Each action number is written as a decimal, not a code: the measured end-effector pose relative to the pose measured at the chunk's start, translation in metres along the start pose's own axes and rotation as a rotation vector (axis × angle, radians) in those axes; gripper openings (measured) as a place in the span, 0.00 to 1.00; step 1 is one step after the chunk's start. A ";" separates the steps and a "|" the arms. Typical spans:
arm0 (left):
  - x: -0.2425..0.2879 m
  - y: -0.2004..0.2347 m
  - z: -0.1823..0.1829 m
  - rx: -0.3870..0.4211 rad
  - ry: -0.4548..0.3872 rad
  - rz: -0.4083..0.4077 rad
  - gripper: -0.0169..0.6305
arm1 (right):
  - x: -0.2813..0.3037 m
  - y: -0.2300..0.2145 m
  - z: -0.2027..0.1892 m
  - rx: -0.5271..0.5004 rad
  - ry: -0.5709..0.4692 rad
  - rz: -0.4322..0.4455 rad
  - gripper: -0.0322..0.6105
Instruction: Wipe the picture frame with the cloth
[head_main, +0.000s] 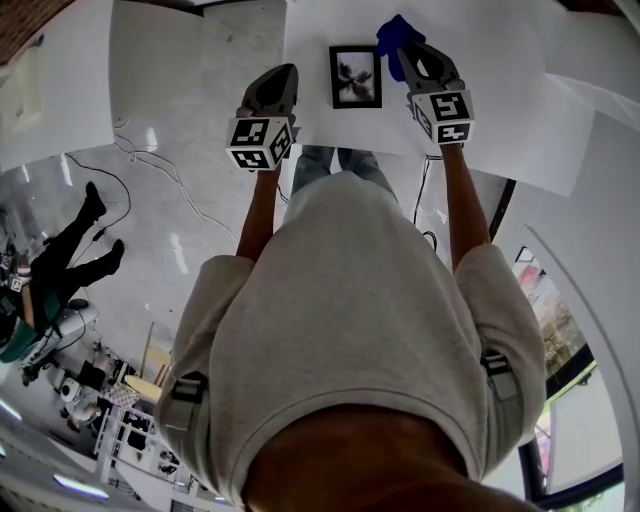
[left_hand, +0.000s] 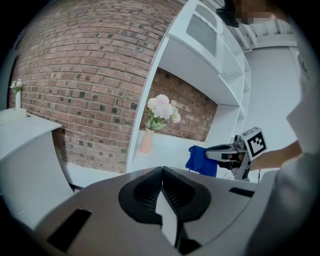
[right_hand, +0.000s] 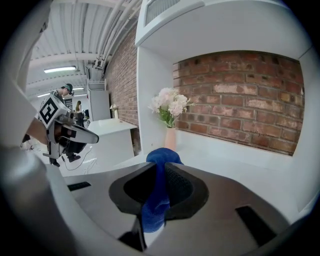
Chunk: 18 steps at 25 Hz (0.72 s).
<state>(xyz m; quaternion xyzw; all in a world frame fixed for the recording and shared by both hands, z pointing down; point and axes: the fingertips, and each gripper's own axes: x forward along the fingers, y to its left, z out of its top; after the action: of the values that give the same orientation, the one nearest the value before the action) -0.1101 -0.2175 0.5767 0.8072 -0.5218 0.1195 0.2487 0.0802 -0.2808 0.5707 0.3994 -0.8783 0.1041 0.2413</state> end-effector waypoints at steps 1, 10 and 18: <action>-0.001 0.000 -0.003 -0.002 0.003 -0.001 0.05 | 0.003 0.002 -0.003 -0.005 0.008 0.004 0.15; -0.008 0.006 -0.011 -0.010 0.013 0.010 0.05 | 0.034 0.022 -0.036 -0.028 0.100 0.056 0.15; -0.020 0.008 -0.017 -0.018 0.017 0.031 0.05 | 0.040 0.031 -0.062 0.006 0.155 0.071 0.15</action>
<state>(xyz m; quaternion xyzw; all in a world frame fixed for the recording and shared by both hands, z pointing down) -0.1250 -0.1961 0.5843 0.7957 -0.5332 0.1256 0.2584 0.0548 -0.2634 0.6446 0.3596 -0.8703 0.1459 0.3033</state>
